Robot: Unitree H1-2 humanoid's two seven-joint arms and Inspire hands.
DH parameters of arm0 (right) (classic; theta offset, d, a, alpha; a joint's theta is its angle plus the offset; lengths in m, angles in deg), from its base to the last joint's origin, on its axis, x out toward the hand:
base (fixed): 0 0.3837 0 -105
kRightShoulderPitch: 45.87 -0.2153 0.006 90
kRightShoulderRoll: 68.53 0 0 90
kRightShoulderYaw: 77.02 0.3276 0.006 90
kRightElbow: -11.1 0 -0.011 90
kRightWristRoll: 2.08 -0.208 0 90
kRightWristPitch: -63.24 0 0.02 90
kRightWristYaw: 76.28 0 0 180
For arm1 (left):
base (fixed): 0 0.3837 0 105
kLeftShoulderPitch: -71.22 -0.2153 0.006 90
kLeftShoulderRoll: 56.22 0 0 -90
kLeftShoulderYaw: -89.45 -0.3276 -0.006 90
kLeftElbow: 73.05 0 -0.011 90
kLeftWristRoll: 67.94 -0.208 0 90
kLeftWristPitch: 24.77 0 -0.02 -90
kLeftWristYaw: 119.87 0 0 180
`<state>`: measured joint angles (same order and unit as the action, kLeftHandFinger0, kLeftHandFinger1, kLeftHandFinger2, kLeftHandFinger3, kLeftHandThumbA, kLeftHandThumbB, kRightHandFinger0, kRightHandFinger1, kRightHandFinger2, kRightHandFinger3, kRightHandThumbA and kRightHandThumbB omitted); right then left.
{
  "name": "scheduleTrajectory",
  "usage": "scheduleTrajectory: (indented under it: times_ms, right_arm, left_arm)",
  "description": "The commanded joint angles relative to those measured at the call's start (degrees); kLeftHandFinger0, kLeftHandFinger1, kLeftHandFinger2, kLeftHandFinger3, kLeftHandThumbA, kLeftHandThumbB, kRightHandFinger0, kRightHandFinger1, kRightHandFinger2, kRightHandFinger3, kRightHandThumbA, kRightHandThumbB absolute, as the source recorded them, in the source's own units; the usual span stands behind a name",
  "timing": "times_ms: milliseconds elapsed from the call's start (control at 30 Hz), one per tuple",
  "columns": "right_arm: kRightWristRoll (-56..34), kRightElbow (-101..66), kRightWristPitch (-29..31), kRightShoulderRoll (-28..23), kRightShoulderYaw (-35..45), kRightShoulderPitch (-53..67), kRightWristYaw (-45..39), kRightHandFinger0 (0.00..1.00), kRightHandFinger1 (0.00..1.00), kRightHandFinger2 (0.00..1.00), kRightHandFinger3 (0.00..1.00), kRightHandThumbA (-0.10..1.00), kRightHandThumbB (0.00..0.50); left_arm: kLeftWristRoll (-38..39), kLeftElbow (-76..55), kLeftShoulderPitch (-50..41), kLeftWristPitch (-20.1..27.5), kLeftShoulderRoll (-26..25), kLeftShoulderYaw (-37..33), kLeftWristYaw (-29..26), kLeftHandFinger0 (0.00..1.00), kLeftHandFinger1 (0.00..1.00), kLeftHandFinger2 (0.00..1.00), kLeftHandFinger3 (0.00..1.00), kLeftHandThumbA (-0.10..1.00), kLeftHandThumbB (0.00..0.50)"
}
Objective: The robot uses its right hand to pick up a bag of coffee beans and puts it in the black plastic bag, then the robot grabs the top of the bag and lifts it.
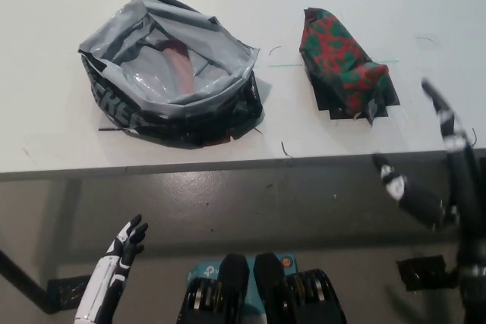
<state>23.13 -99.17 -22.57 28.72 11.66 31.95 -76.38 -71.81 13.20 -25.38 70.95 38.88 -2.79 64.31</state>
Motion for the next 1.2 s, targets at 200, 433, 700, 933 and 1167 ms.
scheduleTrajectory:
  times_ms: [200,433,700,933,1167]
  right_arm:
    - [18.9,11.8,-31.1,-5.7,-7.8,-38.2,-21.4,1.00,1.00,1.00,1.00,0.96,0.500]
    - [22.6,31.9,-31.1,-2.2,-8.7,-47.8,-21.9,1.00,1.00,1.00,1.00,0.99,0.500]
    - [25.5,50.5,-31.1,2.7,-6.8,-52.6,-19.0,1.00,1.00,1.00,1.00,1.00,0.500]
    - [26.6,62.7,-31.1,5.4,-4.5,-56.0,-15.9,1.00,1.00,1.00,1.00,0.99,0.500]
    - [25.5,69.5,-31.1,6.7,-2.2,-56.7,-11.7,1.00,1.00,1.00,1.00,0.97,0.500]
  left_arm:
    - [-2.9,-2.6,-1.0,3.0,-0.9,-0.8,0.2,1.00,1.00,1.00,1.00,1.00,0.221]
    - [-3.7,-2.7,-1.1,3.2,-0.9,-1.1,0.1,1.00,1.00,1.00,1.00,1.00,0.211]
    - [-4.7,-2.6,-1.2,3.5,-1.1,-1.5,0.2,1.00,1.00,1.00,1.00,1.00,0.203]
    - [-5.2,-2.1,-1.3,4.3,-1.0,-1.6,-0.2,1.00,1.00,1.00,1.00,1.00,0.208]
    - [-5.6,-2.3,-1.5,4.1,-0.9,-1.6,-0.1,1.00,1.00,1.00,1.00,1.00,0.220]
